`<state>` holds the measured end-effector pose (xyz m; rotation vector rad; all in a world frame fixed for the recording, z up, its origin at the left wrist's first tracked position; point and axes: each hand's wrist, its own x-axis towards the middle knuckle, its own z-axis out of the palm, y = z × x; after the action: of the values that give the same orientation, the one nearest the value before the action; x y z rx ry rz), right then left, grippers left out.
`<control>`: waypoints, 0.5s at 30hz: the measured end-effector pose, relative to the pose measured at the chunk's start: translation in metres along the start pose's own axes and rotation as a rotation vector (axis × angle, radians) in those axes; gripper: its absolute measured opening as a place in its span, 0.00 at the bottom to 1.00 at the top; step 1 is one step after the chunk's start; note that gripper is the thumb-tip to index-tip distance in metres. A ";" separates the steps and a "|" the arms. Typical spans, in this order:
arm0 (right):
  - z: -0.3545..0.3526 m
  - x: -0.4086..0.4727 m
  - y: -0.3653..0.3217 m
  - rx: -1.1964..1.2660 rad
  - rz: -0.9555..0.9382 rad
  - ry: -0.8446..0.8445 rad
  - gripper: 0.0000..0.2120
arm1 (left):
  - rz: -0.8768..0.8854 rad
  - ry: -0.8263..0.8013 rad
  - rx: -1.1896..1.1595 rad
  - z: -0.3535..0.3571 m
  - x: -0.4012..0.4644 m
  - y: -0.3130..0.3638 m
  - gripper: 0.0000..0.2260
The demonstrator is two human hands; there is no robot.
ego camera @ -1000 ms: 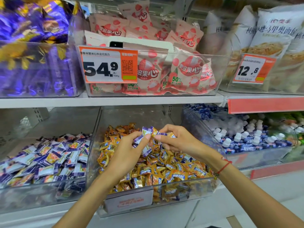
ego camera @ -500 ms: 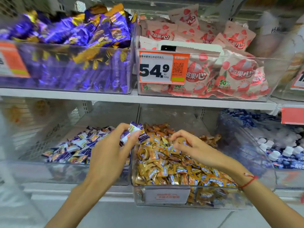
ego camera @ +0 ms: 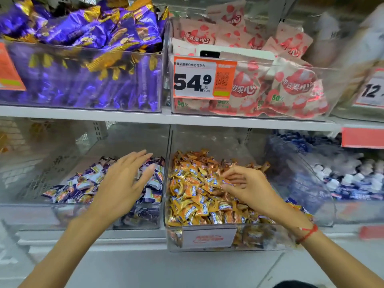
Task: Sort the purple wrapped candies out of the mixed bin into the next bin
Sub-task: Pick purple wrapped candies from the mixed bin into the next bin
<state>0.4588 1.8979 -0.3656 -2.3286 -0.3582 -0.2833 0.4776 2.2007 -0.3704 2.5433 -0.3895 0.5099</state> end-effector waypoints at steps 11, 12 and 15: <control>-0.059 0.031 0.068 -0.513 0.297 0.109 0.09 | 0.318 -0.397 -0.095 0.082 0.048 0.134 0.16; -0.059 0.038 0.076 -0.567 0.311 0.067 0.10 | 0.316 -0.502 -0.128 0.095 0.054 0.136 0.17; -0.056 0.044 0.092 -0.550 0.344 -0.101 0.13 | 0.304 -0.653 -0.056 0.115 0.066 0.126 0.19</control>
<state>0.5261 1.8031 -0.3736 -2.8957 0.0948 -0.0993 0.5220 2.0237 -0.3800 2.5507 -1.0125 -0.2511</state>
